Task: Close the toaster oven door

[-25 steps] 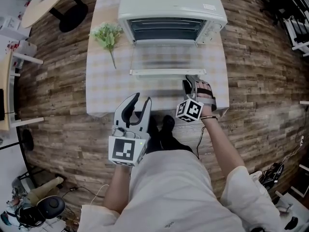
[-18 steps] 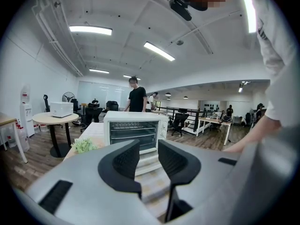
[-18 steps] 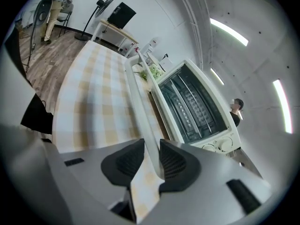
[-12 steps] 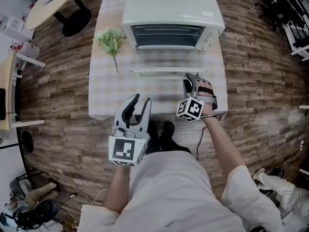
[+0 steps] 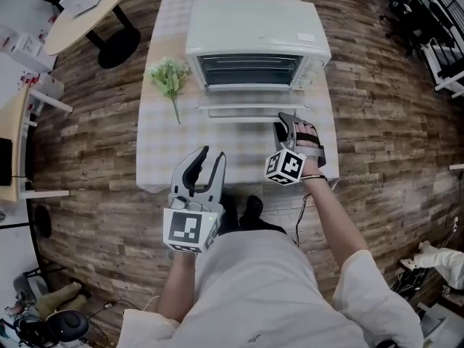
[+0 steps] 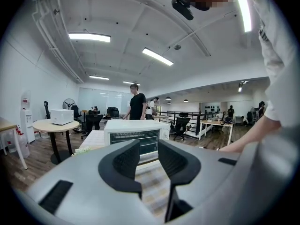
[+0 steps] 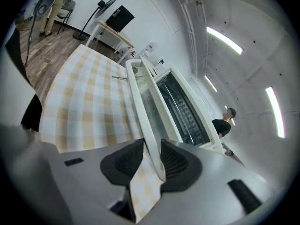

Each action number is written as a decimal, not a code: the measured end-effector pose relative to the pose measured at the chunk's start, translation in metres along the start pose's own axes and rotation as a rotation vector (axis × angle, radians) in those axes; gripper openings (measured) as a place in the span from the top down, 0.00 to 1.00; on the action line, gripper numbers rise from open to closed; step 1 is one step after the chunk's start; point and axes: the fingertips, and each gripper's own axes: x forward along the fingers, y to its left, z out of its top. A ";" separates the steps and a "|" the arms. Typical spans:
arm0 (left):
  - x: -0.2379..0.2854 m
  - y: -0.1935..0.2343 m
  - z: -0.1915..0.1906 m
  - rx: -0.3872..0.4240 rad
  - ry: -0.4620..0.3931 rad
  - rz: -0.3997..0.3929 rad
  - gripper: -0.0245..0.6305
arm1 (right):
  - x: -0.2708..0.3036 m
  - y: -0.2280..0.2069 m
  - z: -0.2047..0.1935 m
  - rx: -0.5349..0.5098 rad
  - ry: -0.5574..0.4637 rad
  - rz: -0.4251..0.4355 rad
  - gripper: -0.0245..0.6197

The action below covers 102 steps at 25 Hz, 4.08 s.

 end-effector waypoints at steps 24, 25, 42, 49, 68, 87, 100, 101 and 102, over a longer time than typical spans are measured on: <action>0.014 0.016 0.031 0.021 -0.060 0.001 0.80 | 0.024 -0.072 0.021 -0.055 -0.007 -0.081 0.76; 0.015 0.016 0.032 0.023 -0.061 -0.001 0.80 | 0.026 -0.075 0.022 -0.059 -0.007 -0.084 0.76; 0.021 0.019 0.034 0.022 -0.062 0.014 0.80 | 0.054 -0.111 0.030 -0.094 0.002 -0.091 0.76; 0.022 0.022 0.032 0.020 -0.051 0.023 0.80 | 0.060 -0.118 0.031 -0.098 0.002 -0.090 0.76; 0.015 0.029 0.036 0.026 -0.058 0.055 0.80 | 0.072 -0.129 0.033 -0.071 0.003 -0.087 0.76; -0.019 0.017 0.016 -0.005 0.002 0.120 0.80 | 0.043 -0.120 0.046 -0.072 -0.093 -0.114 0.70; -0.025 0.026 0.020 -0.022 -0.029 -0.017 0.80 | -0.050 -0.105 0.091 0.050 -0.151 -0.141 0.72; -0.026 0.026 0.020 -0.019 -0.034 -0.029 0.80 | -0.058 -0.104 0.095 0.068 -0.154 -0.142 0.72; -0.027 0.028 0.020 -0.016 -0.039 -0.041 0.80 | -0.065 -0.102 0.099 0.090 -0.158 -0.142 0.73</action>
